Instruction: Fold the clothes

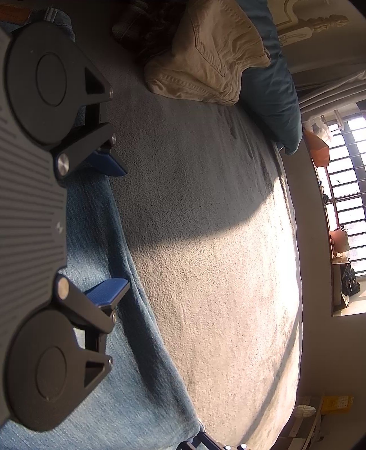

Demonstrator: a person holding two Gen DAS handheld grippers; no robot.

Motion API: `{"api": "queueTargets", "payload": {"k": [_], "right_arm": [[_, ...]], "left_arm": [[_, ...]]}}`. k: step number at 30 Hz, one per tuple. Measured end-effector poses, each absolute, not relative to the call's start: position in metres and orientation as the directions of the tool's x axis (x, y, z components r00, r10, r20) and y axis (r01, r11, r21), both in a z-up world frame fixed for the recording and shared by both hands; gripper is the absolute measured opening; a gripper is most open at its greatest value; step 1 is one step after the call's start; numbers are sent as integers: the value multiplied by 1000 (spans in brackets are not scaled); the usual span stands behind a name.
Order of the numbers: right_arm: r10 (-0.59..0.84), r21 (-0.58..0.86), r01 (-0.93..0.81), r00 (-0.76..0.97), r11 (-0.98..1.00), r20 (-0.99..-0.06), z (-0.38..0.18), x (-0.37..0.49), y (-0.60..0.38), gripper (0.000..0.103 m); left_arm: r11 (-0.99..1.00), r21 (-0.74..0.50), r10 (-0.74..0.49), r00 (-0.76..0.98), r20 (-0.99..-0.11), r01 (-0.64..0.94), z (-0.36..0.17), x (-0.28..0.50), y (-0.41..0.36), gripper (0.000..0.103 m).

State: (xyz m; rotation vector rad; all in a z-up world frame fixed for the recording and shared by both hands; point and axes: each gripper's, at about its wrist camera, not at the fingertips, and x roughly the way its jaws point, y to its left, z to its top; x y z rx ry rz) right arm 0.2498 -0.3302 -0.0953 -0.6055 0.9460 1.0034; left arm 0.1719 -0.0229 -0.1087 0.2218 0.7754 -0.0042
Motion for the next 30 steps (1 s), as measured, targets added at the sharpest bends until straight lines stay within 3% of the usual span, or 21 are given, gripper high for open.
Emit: {"api": "queueTargets", "payload": {"k": [3,7,10,19,23,26,30], "right_arm": [[428,37,-884,188,466,-884,-94,252,-331,19],[367,-126,-891,304,436,-879,-91,223,-319,3],[332,-246,-869,405,429,-852,-82,206,-315,0],[262,-421,-834,521,356,-812,-107,198,-304,0],[266,-429,-809,552,402,-790,-114,197,-305,1],[268,-428,-780,579,455,-770,-113,195,-308,1],[253,-445,-724,634,528,-731,-118,189,-305,2]], "left_arm": [[977,197,78,716,-693,84,-109,172,-23,82],[977,196,77,717,-692,84,-109,172,-23,82],[978,193,75,718,-692,84,-109,172,-22,82],[972,218,91,724,-683,84,-106,170,-25,82],[961,260,104,759,-643,89,-93,164,-35,76],[957,255,46,795,-605,139,-77,160,-52,76],[944,141,-146,760,-633,298,-63,167,-95,76]]}}
